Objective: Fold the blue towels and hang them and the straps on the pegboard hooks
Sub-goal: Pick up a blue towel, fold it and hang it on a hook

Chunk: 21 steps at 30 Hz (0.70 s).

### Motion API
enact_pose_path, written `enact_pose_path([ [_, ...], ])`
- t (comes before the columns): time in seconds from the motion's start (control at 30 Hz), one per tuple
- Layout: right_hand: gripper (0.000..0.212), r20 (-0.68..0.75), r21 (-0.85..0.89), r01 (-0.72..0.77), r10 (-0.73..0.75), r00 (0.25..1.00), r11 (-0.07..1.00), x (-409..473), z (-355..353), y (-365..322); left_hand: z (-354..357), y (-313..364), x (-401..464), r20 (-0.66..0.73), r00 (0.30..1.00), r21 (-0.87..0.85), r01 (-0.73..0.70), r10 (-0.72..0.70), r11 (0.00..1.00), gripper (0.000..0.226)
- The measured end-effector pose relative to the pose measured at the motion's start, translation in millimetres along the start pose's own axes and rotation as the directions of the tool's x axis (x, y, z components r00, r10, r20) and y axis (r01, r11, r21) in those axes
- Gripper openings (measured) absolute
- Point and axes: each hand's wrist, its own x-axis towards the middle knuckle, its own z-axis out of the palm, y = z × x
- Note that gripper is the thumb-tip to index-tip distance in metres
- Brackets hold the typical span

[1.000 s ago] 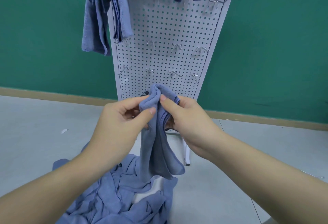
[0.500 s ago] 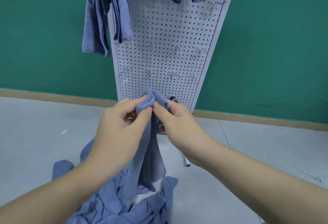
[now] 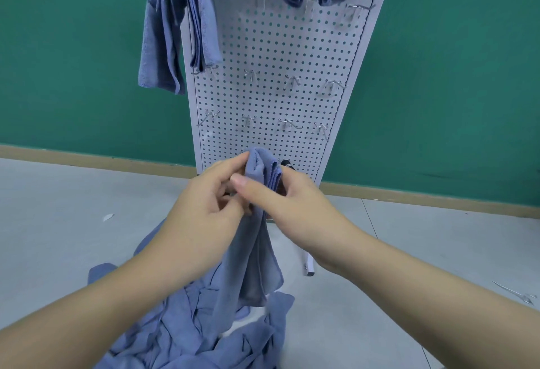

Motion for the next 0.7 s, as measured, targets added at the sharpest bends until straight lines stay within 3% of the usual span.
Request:
enact_pose_path([
  [0.1,0.022,-0.028,0.006,-0.009,0.009,1.000,1.000,-0.2,-1.1,2.5,0.2,-4.2,3.8,-0.121,0.989,-0.031,0.084,-0.088,0.996,0.046],
  [0.17,0.022,-0.057,0.024,-0.017,0.019,0.998,1.000,0.8,-1.3,2.1,-0.6,-6.6,6.2,-0.199,0.974,0.039,0.117,-0.107,0.992,0.042],
  [0.27,0.041,-0.079,0.056,0.004,0.001,0.997,0.998,3.7,-3.6,-2.9,-2.8,-6.1,9.6,-0.214,0.970,0.113,0.144,-0.117,0.983,0.046],
  [0.33,0.049,-0.075,0.095,0.040,-0.033,0.997,0.995,4.5,-7.6,-8.9,-4.8,-5.0,12.3,-0.115,0.983,0.095,0.157,-0.146,0.983,0.047],
  [0.47,0.033,-0.067,0.128,0.105,-0.097,0.993,0.986,-0.5,-18.0,-20.0,-5.6,-0.3,12.2,0.126,0.961,0.016,0.246,-0.246,0.969,0.039],
  [0.7,0.023,-0.075,0.154,0.135,-0.125,0.989,0.979,-10.9,-22.3,-29.2,-3.9,-1.7,6.0,0.289,0.915,-0.013,0.296,-0.280,0.955,0.048],
])
